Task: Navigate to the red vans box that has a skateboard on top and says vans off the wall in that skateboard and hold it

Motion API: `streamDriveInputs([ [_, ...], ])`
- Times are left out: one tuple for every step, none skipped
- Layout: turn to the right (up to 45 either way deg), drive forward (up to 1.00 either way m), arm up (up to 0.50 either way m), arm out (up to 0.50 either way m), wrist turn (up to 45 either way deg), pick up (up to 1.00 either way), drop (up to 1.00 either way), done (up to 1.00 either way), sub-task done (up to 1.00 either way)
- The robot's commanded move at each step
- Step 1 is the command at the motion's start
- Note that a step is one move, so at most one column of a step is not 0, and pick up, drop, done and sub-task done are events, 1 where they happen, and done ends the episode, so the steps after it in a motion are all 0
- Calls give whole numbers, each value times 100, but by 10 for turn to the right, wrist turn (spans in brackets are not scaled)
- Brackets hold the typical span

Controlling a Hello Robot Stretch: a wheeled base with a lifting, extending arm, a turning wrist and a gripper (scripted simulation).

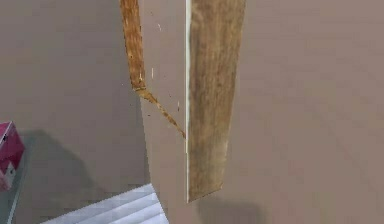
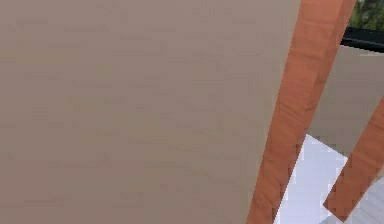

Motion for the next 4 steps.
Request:
streamDriveInputs([
  [-450,0,0,0,0,0,0,0,0],
  [-450,0,0,0,0,0,0,0,0],
  [150,0,0,0,0,0,0,0,0],
  [0,20,0,0,0,0,0,0,0],
])
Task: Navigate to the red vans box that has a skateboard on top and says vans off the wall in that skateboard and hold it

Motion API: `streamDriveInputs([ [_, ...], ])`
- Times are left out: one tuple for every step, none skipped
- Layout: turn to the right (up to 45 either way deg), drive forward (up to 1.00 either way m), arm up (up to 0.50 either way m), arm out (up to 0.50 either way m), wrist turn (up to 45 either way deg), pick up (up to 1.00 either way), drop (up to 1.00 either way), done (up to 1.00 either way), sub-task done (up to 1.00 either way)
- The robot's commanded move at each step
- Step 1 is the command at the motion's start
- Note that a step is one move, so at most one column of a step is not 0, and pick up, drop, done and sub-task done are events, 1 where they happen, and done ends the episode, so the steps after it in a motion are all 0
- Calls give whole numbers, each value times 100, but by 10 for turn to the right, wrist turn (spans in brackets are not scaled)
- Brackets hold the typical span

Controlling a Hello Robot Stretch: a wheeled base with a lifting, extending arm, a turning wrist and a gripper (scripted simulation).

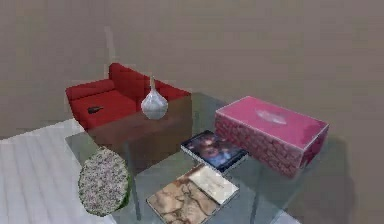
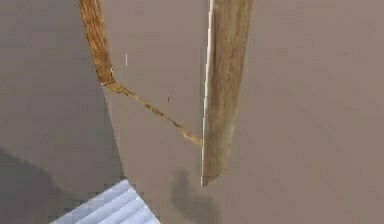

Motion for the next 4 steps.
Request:
streamDriveInputs([
  [450,0,0,0,0,0,0,0,0],
  [60,0,0,0,0,0,0,0,0],
  [0,100,0,0,0,0,0,0,0],
  [150,0,0,0,0,0,0,0,0],
])
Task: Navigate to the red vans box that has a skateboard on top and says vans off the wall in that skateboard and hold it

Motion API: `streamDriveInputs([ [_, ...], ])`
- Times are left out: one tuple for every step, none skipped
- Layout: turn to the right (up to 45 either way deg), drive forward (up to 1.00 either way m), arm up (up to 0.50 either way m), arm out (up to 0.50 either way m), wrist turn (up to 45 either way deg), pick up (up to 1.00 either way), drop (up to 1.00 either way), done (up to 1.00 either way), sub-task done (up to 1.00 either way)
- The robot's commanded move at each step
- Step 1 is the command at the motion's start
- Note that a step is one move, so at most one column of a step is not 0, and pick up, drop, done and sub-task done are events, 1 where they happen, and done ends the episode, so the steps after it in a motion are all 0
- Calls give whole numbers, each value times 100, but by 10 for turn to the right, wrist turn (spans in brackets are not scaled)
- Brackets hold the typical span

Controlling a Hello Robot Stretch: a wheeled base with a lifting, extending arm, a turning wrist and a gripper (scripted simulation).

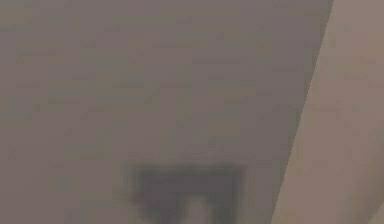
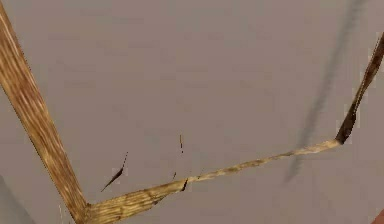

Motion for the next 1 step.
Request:
streamDriveInputs([
  [0,5,0,0,0,0,0,0,0],
])
